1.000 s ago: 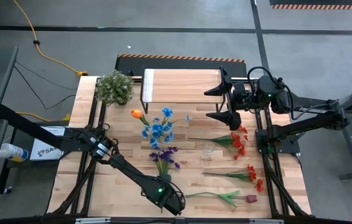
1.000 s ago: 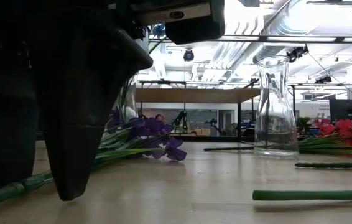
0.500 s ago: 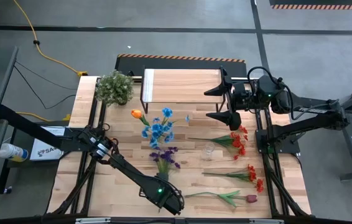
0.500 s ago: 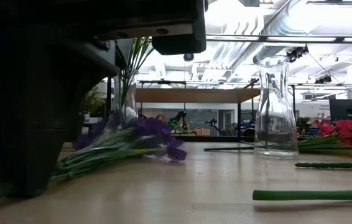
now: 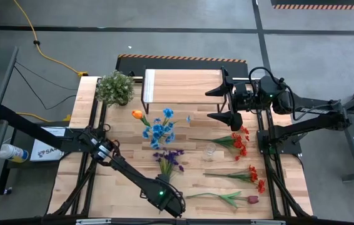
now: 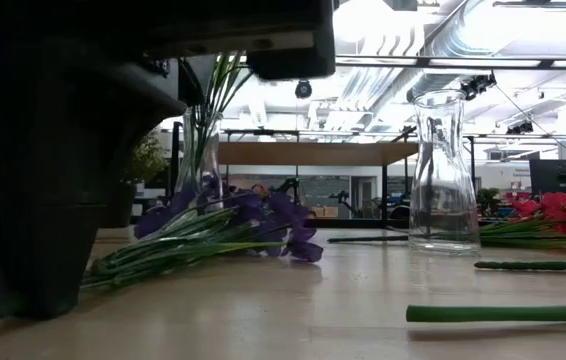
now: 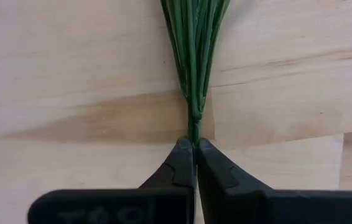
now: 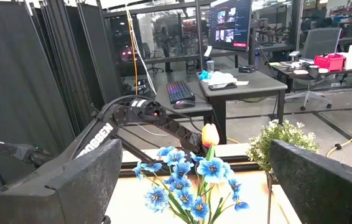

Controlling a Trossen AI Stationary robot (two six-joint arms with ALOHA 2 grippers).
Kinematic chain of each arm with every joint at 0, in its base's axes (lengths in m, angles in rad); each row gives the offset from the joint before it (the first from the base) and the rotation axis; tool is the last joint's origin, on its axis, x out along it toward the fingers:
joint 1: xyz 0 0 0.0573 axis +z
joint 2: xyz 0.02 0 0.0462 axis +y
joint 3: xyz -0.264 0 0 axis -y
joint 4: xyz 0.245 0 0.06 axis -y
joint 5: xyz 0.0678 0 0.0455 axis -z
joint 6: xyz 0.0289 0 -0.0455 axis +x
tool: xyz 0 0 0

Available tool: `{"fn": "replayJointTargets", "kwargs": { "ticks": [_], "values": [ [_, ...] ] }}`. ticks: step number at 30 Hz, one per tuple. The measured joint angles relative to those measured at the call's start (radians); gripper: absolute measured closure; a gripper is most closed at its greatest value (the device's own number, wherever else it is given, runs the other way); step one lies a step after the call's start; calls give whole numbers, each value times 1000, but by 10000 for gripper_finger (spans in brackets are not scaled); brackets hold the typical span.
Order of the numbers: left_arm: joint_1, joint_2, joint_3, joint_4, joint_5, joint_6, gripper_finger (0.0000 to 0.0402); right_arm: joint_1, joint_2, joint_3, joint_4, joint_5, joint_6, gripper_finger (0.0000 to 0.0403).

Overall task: Pick and place flowers into a vace then onto a shelf
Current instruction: Put the dark blue flowers into the left transparent vase

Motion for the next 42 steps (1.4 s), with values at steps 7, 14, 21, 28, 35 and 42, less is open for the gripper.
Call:
{"fn": "replayJointTargets", "kwargs": {
  "ticks": [7,14,21,28,35,42],
  "values": [
    [-15,0,127,-129,-54,0,367,0,0,0,0,0,0,8],
    [-31,-4,260,-212,-58,38,367,0,0,0,-1,0,-16,8],
    [-59,-6,360,-250,-52,53,367,0,0,0,0,0,-19,8],
    [-91,-6,430,-255,-65,71,367,0,0,0,1,24,-21,8],
    [-105,-25,431,-178,-125,113,367,0,0,0,11,80,-38,8],
    [-114,-34,431,-171,-223,167,367,0,0,0,28,83,-36,8]
  ]
}}
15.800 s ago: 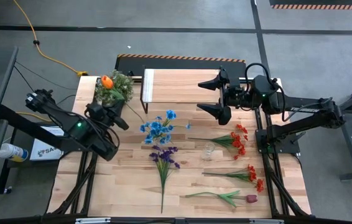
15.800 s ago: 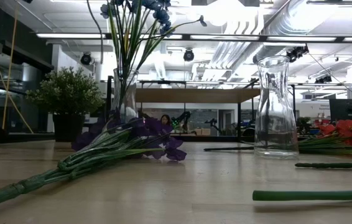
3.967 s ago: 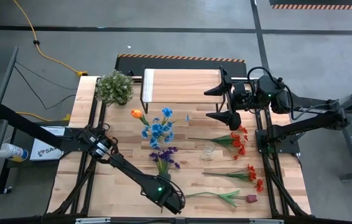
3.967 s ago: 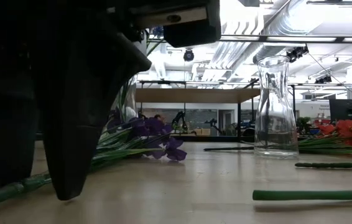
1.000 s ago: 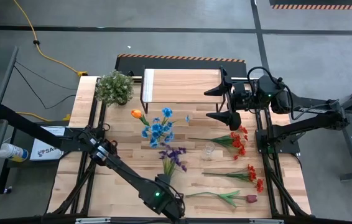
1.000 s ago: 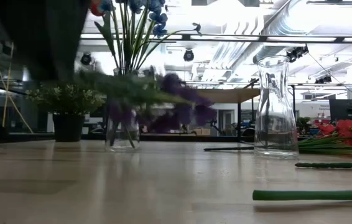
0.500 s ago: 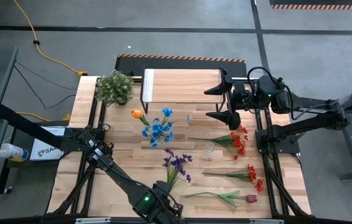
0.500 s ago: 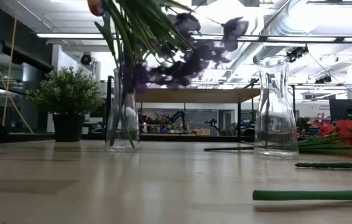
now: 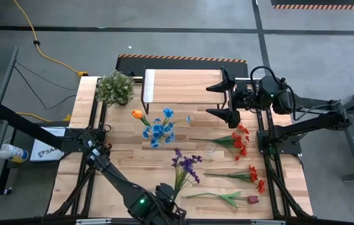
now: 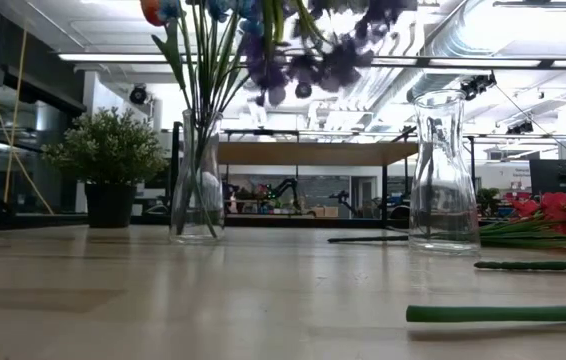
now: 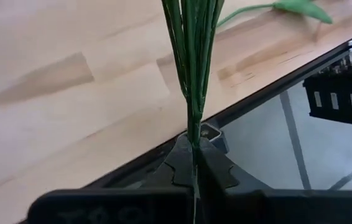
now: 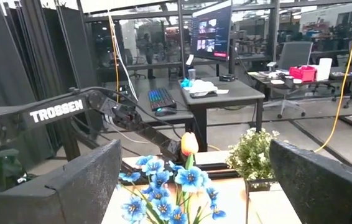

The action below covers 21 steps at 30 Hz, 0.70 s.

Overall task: Pick and place flowers into a vace then onto a shelf
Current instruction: Put the dark blue flowers into the left transparent vase

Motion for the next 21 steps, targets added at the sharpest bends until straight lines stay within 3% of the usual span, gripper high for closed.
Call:
{"fn": "replayJointTargets", "kwargs": {
  "ticks": [8,21],
  "values": [
    [-3,-42,0,1,-125,83,367,0,0,0,4,18,18,8],
    [-23,-147,0,3,-239,175,367,0,0,0,4,19,28,8]
  ]
}}
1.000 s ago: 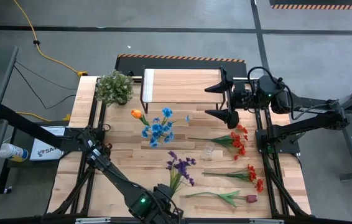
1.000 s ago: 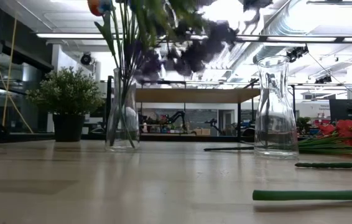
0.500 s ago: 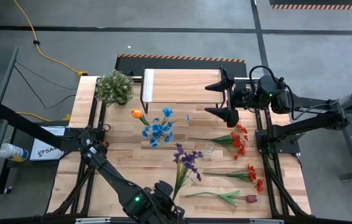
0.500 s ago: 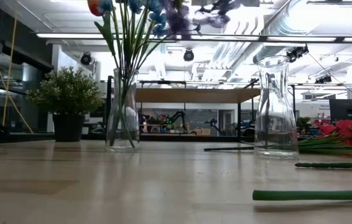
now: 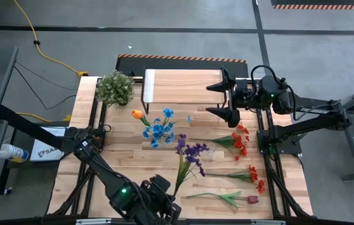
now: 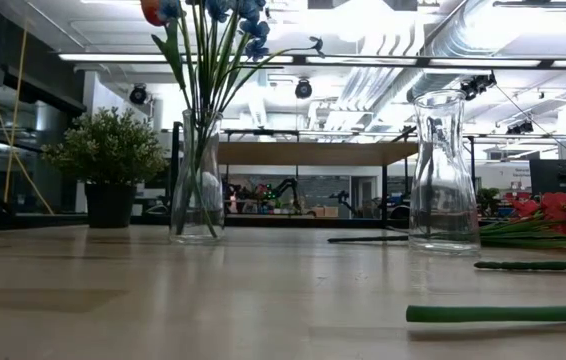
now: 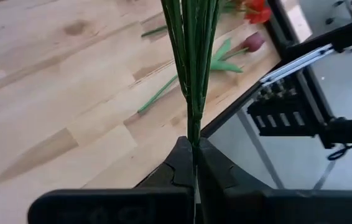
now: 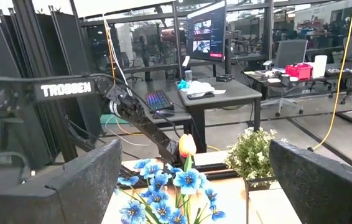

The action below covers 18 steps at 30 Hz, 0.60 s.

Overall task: Pick and place flowers into a vace then onto a shelf
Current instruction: Put the dark blue flowers into the left transparent vase

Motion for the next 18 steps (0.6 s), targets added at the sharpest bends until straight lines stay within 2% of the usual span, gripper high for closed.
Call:
{"fn": "replayJointTargets", "kwargs": {
  "ticks": [10,18],
  "values": [
    [-68,-97,0,13,-293,47,367,0,0,0,0,45,-1,8],
    [-112,-157,0,17,-453,144,367,0,0,0,0,107,-3,8]
  ]
}}
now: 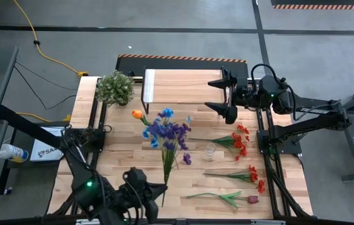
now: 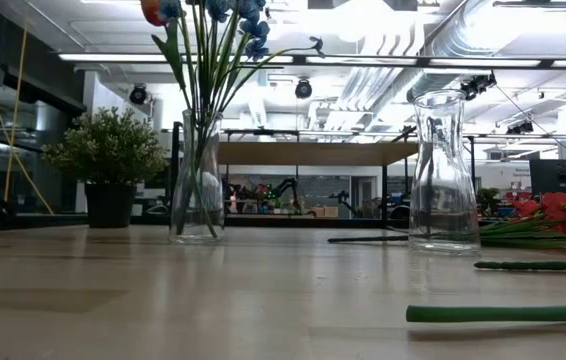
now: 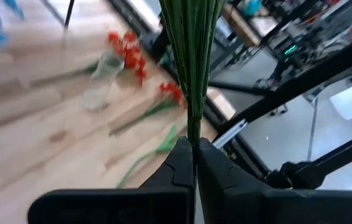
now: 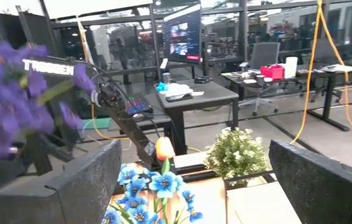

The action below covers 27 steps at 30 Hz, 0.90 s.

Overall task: Pick and place flowers into a vace then onto a shelf
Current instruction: Put the dark blue flowers into the left transparent vase

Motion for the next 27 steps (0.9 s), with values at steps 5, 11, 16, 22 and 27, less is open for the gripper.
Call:
{"fn": "replayJointTargets", "kwargs": {
  "ticks": [5,11,16,22,27],
  "values": [
    [-18,-36,0,6,-96,90,367,0,0,0,0,51,0,8],
    [-32,-81,0,8,-209,244,367,0,0,0,0,105,-9,8],
    [-58,-116,-1,7,-331,359,367,0,0,0,0,140,-40,8],
    [-96,-166,0,9,-471,480,367,0,0,0,0,182,-69,8],
    [-108,-200,0,8,-531,568,367,0,0,0,0,212,-75,8]
  ]
}}
